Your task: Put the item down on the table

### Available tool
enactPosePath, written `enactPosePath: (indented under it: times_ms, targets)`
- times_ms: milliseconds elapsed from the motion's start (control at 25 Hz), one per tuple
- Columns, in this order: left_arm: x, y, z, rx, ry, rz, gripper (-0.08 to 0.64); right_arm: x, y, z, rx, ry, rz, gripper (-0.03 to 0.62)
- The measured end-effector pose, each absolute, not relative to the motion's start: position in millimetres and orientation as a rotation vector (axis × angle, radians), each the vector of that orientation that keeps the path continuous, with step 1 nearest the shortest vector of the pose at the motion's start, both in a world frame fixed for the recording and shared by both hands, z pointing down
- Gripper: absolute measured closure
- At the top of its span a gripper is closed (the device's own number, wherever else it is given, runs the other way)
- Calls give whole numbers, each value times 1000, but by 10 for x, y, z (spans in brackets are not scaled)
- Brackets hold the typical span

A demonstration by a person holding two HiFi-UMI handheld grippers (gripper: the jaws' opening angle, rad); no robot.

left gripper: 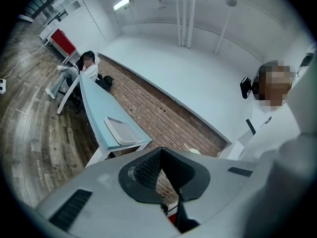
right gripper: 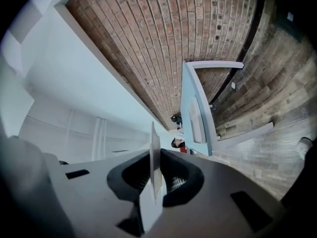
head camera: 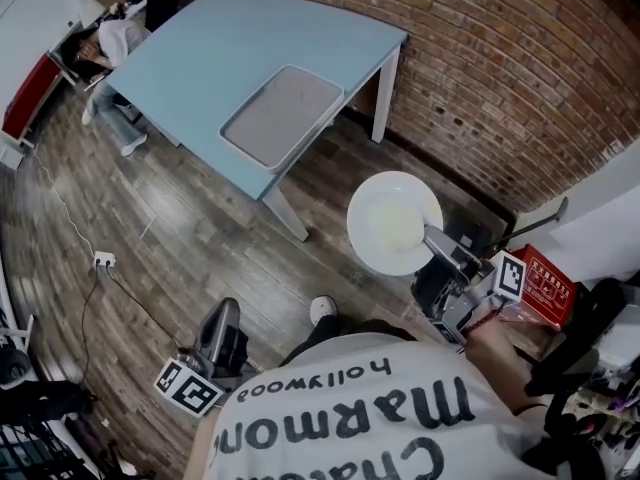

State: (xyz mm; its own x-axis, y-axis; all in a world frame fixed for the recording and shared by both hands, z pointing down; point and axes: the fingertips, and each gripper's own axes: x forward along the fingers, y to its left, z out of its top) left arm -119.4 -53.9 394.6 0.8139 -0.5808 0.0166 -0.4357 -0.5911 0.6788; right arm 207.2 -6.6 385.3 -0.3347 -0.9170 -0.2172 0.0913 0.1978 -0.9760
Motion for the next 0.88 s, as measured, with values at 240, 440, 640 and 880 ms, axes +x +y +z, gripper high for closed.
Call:
enactPosePath:
  times_ms: [240,440,640,880]
  targets:
    - [-1198,-1051,3965,2293,-726,-263,554,2012,-572,3931,-845,1490,-1336,554]
    - [-1352,-1397,3986,2282,-748,-271,554,1885,-960,3958,-838,1487,-1352,554]
    - [-1460,-1649,4029,2270,-772,-272,554,1797,-1279,4030,-840,1489,-1374,554]
    - [-1669,-1957,4155,2235,-806,-277,554,1641,-1631,4121,-856,1484,-1405,554]
